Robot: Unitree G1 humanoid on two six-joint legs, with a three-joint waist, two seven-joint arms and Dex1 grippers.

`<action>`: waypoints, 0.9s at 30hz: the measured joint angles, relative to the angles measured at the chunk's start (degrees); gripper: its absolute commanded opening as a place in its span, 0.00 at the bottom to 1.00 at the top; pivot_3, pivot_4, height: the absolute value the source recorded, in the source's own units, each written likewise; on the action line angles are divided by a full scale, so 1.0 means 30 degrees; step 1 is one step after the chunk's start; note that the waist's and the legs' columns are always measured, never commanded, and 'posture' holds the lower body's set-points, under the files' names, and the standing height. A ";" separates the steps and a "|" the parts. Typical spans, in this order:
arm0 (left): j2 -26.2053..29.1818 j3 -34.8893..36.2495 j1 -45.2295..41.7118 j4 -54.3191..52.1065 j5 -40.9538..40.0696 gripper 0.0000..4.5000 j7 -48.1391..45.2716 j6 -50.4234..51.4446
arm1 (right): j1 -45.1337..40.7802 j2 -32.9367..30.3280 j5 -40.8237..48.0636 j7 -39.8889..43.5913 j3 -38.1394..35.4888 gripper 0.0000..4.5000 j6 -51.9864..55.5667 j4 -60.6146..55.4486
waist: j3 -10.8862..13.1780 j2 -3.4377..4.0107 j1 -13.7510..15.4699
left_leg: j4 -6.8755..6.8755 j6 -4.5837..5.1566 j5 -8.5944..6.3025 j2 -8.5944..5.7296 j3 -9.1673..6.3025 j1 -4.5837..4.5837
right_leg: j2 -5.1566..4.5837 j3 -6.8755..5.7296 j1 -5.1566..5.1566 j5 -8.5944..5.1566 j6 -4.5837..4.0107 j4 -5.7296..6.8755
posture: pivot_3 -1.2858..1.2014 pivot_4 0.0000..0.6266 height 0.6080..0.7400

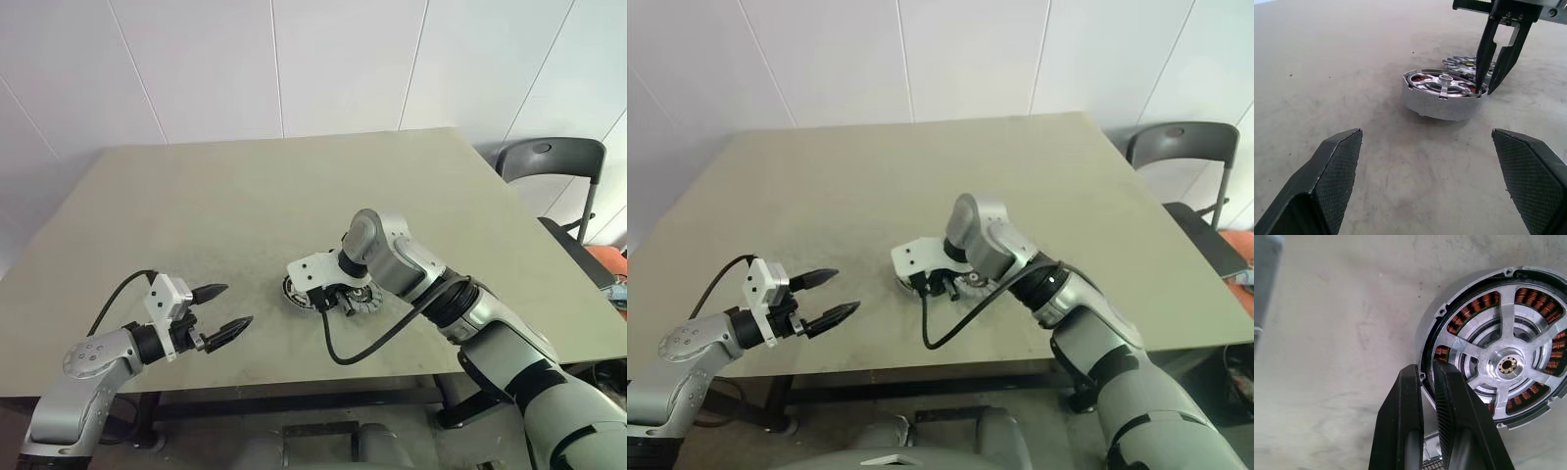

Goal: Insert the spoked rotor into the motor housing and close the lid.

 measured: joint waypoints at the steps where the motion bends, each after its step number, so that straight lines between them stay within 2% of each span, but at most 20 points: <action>1: -0.0003 -0.0047 -0.0007 0.0000 0.0005 1.00 0.0006 0.0000 | -0.0019 0.0054 0.0010 0.0005 0.0048 0.02 0.0364 -0.0036 | 0.0000 0.0000 -0.0017 | 0.0000 -0.0002 -0.0001 0.0003 0.0002 0.0001 | 0.0000 0.0000 0.0000 0.0000 0.0000 0.0000 | 0.52 0.00 1.00; 8: -0.0052 -0.0121 -0.0072 0.0001 0.0025 1.00 0.0103 0.0000 | -0.0080 0.0200 -0.0032 -0.0444 0.0779 0.02 0.0675 -0.0083 | 0.0000 0.0000 -0.0014 | -0.0004 -0.0004 -0.0002 0.0005 0.0004 -0.0001 | 0.0000 -0.0001 0.0001 -0.0001 0.0002 -0.0006 | 0.52 0.00 1.00; 18: -0.0106 -0.0211 -0.0071 0.0006 0.0150 1.00 0.0252 -0.0001 | -0.0728 0.0101 0.0521 -0.0497 0.0947 0.76 0.0550 -0.0307 | 0.0001 0.0001 -0.0033 | -0.0012 -0.0008 -0.0005 0.0019 0.0004 0.0002 | 0.0009 -0.0005 -0.0002 -0.0002 0.0001 -0.0007 | 0.52 0.00 1.00; 21: -0.0118 -0.0270 -0.0073 0.0006 0.0171 1.00 0.0255 -0.0003 | -0.0757 0.0064 0.1565 -0.0308 0.0133 0.99 0.1531 -0.0656 | 0.0003 0.0002 -0.0023 | -0.0011 -0.0007 -0.0005 0.0022 0.0004 -0.0007 | 0.0009 -0.0004 -0.0008 -0.0001 0.0001 -0.0007 | 0.52 0.00 1.00; 27: -0.0175 -0.0377 -0.0017 0.0015 0.0177 1.00 0.0238 -0.0013 | -0.1429 -0.1397 0.5189 0.0243 -0.3446 1.00 0.7961 -0.1940 | 0.0002 -0.0002 0.0102 | -0.0007 -0.0015 -0.0010 0.0027 -0.0002 -0.0029 | 0.0008 -0.0015 -0.0016 -0.0003 -0.0003 -0.0028 | 0.52 0.00 1.00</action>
